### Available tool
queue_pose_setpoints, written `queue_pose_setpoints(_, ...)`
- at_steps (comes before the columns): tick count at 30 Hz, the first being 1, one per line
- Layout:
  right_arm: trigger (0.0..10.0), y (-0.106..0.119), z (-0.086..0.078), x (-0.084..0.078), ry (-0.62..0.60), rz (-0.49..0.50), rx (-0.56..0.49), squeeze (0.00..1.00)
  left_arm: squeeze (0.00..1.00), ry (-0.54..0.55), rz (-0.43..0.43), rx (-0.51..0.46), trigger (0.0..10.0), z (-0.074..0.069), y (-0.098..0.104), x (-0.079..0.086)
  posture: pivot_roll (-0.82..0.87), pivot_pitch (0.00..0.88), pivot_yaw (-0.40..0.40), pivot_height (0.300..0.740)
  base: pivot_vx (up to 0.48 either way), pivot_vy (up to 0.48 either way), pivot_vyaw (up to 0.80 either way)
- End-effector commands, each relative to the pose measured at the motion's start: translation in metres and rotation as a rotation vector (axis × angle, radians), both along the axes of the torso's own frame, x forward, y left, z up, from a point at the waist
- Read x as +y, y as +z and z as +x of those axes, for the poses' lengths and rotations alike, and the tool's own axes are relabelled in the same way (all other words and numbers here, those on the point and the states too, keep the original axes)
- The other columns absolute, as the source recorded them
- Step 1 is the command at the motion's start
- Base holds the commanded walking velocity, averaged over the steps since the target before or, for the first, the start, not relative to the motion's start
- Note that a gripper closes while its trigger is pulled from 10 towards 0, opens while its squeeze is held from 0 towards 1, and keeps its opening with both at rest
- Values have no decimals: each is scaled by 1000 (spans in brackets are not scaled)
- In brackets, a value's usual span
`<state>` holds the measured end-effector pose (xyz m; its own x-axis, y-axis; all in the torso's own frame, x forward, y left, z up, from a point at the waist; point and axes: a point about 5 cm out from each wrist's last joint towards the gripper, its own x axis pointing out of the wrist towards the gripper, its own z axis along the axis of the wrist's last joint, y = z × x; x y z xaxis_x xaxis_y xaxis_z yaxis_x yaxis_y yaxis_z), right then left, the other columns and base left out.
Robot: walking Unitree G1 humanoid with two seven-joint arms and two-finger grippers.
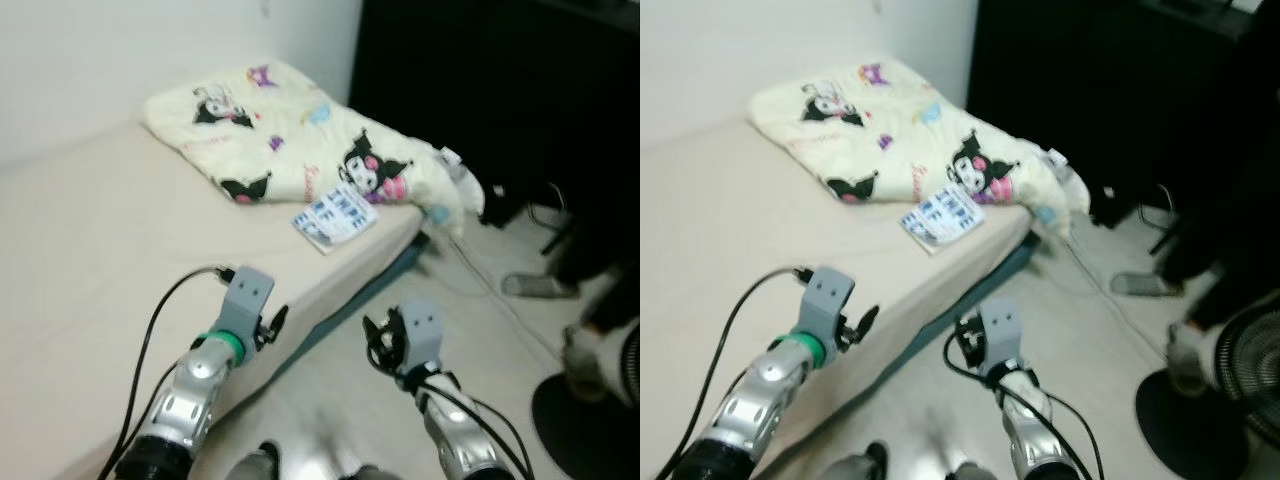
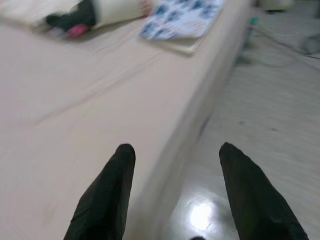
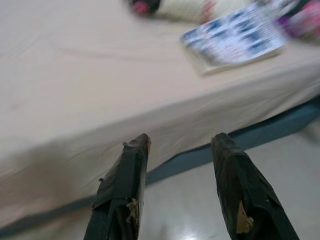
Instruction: Clean up the room
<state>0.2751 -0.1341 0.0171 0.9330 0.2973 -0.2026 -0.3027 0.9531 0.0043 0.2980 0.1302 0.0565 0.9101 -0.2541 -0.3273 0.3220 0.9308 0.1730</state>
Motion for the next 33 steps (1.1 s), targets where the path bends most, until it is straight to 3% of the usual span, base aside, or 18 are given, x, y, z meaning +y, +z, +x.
queue_pose_setpoints(1,10000,-2,0,1,-4,-4,5,0,0,-3,-7,29,10000,-4,-9,0,-21,0,48,740,0,0,706)
queue_pose_setpoints(16,10000,8,11,19,28,42,-49,0,0,-11,-23,-6,10000,1,-11,4,-34,0,71,740,0,0,689)
queue_pose_setpoints(33,10000,14,15,27,54,61,-80,0,0,-7,-18,-19,10000,6,-11,5,-21,0,66,740,0,0,682)
